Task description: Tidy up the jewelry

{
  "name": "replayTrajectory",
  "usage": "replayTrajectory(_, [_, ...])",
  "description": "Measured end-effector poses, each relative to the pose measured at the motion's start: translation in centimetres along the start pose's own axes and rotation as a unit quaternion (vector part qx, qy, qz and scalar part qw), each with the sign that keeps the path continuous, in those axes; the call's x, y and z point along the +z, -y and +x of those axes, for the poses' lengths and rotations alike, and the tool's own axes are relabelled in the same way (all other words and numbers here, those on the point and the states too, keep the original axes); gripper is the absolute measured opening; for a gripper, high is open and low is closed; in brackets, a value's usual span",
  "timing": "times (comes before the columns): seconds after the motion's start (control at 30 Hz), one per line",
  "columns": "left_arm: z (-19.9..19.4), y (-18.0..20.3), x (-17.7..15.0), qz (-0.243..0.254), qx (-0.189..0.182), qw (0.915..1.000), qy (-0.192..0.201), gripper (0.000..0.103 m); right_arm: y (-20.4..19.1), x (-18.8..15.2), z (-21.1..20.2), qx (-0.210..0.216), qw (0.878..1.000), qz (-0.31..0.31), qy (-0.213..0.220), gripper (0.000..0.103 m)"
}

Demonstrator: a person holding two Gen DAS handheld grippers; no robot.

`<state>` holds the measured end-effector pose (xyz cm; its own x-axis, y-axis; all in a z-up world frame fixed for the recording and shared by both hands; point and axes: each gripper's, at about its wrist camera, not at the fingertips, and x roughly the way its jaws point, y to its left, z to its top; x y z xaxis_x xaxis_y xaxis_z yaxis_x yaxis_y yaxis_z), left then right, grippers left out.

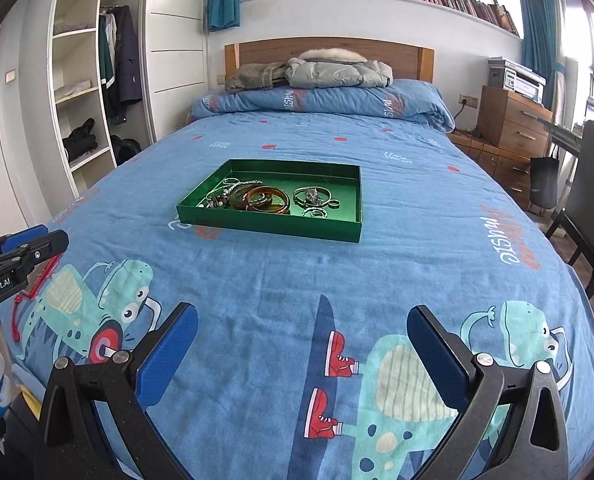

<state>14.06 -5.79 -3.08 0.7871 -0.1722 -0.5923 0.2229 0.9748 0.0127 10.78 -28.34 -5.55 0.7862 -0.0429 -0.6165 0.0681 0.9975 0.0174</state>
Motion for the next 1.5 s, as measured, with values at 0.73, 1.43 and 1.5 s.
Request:
replayTrajectory(0.73, [0.2,-0.2,-1.1,-0.001,0.009,0.9999,-0.008,0.05,0.6,-0.6,0.0,-0.008,1.0,0.002,-0.007,0.103])
replayTrajectory(1.43, [0.5,-0.7,-1.5,0.001,0.011,0.9997,-0.02,0.05,1.3,-0.6,-0.2,-0.022,1.0,-0.001,-0.005,0.103])
replayTrajectory(1.5, [0.6,-0.7,-1.5,0.0,0.012,0.9997,-0.02,0.05,1.4,-0.6,0.0,-0.022,1.0,0.0,-0.007,0.103])
